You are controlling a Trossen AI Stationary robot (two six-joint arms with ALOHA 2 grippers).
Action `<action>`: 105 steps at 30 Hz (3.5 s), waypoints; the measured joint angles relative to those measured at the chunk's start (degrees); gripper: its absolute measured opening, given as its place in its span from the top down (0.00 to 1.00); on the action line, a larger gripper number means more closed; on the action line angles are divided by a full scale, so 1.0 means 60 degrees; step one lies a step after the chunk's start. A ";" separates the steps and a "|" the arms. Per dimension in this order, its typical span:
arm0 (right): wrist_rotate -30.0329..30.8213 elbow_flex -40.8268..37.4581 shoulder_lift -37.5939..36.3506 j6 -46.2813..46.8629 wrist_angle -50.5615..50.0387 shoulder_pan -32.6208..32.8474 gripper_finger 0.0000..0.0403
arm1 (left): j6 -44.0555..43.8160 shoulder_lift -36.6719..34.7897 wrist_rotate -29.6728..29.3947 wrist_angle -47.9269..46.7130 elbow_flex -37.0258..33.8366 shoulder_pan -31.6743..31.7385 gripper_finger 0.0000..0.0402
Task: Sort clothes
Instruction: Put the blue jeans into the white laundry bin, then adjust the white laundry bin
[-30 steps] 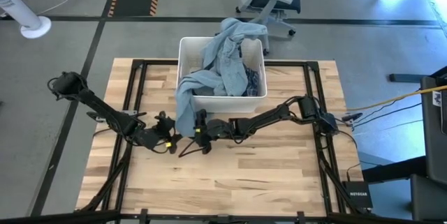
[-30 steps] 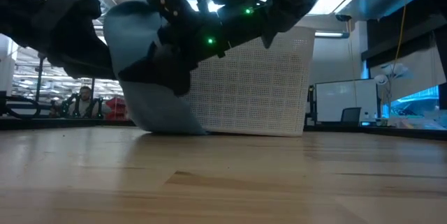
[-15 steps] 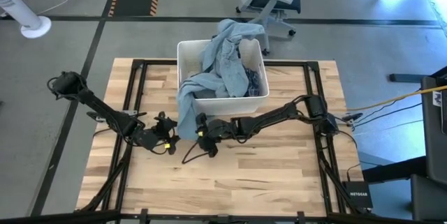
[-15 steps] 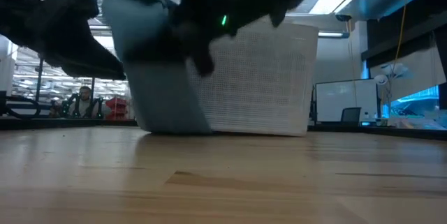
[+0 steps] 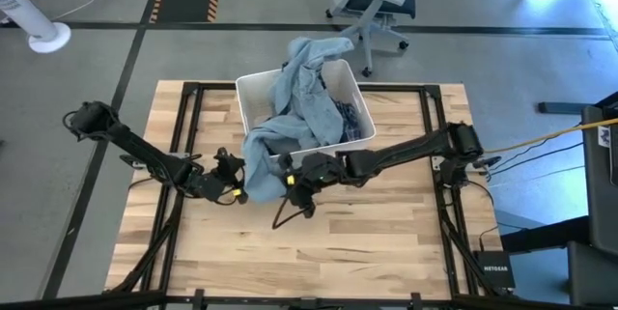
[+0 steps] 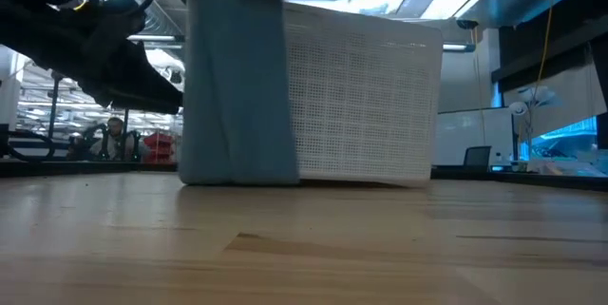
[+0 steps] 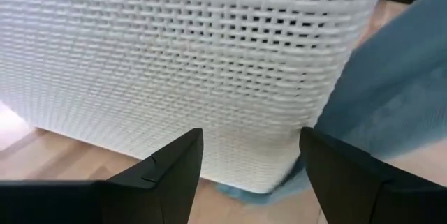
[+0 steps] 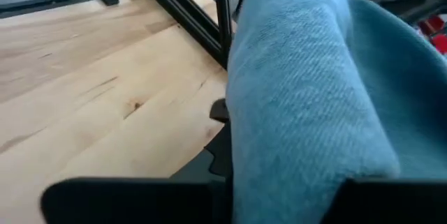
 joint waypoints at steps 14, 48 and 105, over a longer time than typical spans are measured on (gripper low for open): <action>0.3233 0.3126 -0.1427 -0.3084 -0.3423 0.0052 0.88 | -0.0135 0.0004 -0.0032 -0.0043 -0.0001 0.0107 0.42; 0.3069 0.4276 -0.0117 -0.2665 -0.7075 -0.4017 0.68 | -0.0544 0.0015 0.0184 -0.0520 -0.0008 -0.0014 0.42; 0.4494 0.7923 -0.1195 0.0573 -1.5802 -0.0320 0.47 | 0.3857 0.1111 -0.0659 0.4170 -0.0001 0.1726 0.42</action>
